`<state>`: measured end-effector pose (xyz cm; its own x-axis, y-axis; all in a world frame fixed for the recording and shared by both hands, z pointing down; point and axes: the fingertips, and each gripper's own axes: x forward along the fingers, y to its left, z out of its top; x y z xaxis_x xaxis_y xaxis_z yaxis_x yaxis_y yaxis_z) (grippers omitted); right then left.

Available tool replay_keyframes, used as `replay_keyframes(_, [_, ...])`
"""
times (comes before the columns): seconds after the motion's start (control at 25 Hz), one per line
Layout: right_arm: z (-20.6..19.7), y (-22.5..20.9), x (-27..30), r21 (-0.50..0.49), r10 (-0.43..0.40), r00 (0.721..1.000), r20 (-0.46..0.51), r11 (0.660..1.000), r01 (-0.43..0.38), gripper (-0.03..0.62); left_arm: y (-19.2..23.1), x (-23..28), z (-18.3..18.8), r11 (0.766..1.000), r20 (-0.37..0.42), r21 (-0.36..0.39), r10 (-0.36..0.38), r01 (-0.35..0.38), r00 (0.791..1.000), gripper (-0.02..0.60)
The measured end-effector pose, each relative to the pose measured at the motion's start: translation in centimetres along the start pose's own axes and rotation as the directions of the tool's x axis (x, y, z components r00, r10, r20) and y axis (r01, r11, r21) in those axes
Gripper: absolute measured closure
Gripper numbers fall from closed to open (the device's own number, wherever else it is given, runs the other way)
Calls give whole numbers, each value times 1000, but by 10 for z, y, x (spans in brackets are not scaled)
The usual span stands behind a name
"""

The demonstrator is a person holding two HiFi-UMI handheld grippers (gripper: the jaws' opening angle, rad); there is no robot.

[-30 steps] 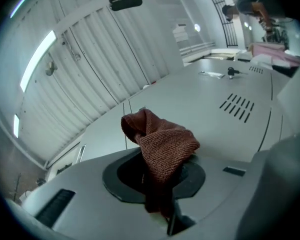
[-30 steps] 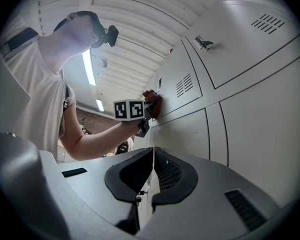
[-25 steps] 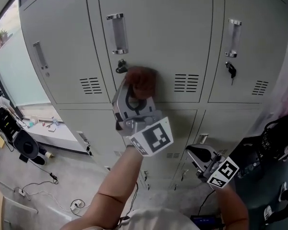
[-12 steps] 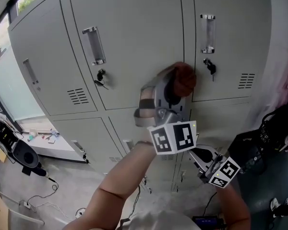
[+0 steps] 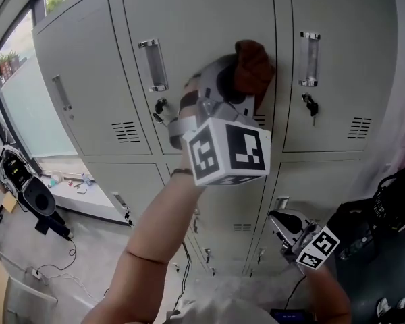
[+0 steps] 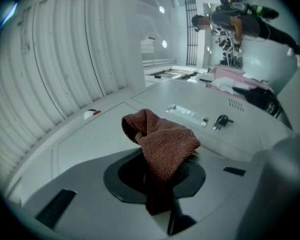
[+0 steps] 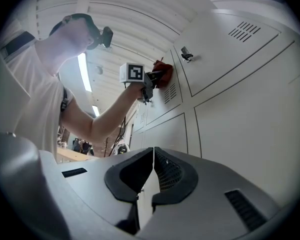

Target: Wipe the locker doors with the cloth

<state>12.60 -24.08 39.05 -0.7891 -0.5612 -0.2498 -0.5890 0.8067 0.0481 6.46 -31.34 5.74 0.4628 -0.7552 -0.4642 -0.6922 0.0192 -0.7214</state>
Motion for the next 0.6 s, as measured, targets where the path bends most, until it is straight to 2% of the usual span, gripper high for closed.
replay_keyframes(0.12, [-2, 0, 9, 10, 32, 999, 8, 999, -32, 576, 43, -14, -25, 994, -66, 90, 66, -60, 996, 517])
replay_keyframes(0.28, [-8, 7, 19, 15, 71, 997, -7, 997, -71, 576, 77, -38, -63, 987, -167, 155, 79, -53, 983, 517])
replay_keyframes(0.48, [-7, 29, 46, -37, 176, 984, -30, 984, -177, 576, 137, -60, -99, 988, -204, 100, 139, -121, 969, 517])
replay_keyframes(0.56, [-7, 38, 53, -60, 201, 979, -40, 977, -203, 576, 154, -68, -110, 977, -203, 119, 198, -176, 959, 517])
replay_keyframes(0.6, [-7, 41, 55, -68, 211, 977, -42, 975, -213, 576, 164, -73, -118, 965, -208, 148, 245, -217, 947, 517])
